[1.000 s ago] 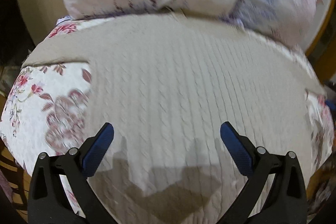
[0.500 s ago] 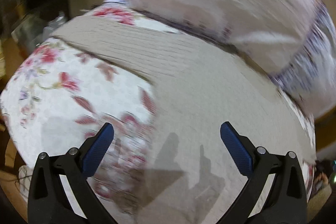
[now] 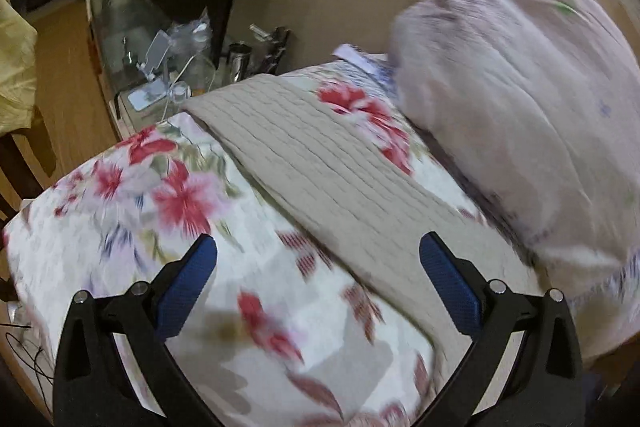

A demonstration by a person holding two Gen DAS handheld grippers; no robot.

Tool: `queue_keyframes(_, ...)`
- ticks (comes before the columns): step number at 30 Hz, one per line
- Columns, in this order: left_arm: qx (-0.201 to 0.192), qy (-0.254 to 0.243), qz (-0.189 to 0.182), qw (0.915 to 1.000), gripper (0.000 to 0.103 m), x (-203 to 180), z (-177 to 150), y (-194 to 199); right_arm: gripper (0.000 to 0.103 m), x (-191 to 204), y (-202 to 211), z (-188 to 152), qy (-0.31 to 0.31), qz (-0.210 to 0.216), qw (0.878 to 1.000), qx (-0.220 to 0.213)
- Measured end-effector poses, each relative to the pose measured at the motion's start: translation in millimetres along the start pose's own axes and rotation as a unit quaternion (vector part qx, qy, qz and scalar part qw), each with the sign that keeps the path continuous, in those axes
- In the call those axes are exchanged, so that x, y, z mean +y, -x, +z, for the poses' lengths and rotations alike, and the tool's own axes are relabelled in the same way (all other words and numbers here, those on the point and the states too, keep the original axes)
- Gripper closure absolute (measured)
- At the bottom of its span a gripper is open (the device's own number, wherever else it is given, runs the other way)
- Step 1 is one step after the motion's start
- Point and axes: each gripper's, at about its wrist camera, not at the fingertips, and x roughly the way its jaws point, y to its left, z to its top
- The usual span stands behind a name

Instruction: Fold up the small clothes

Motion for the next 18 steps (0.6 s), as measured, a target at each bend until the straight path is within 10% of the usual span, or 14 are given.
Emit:
queue_keyframes(4,0.015,0.018,-0.008,0.9997,0.004,18.9,28.4,-28.6,0.032,30.3,-17.6,-27.7,0.038,-0.015,0.999,0.019)
queue_keyframes(14,-0.006,0.183,-0.055,0.9816,0.045,80.6,80.3,-52.2,0.032,-15.9,13.9,-38.8,-0.028,-0.094,0.995,0.002)
queue_keyframes(18,-0.001,0.186,-0.057,0.9808,0.096,83.7,98.7,-62.1,0.032,-12.7,14.9,-45.7,-0.013,-0.099,0.995,0.015)
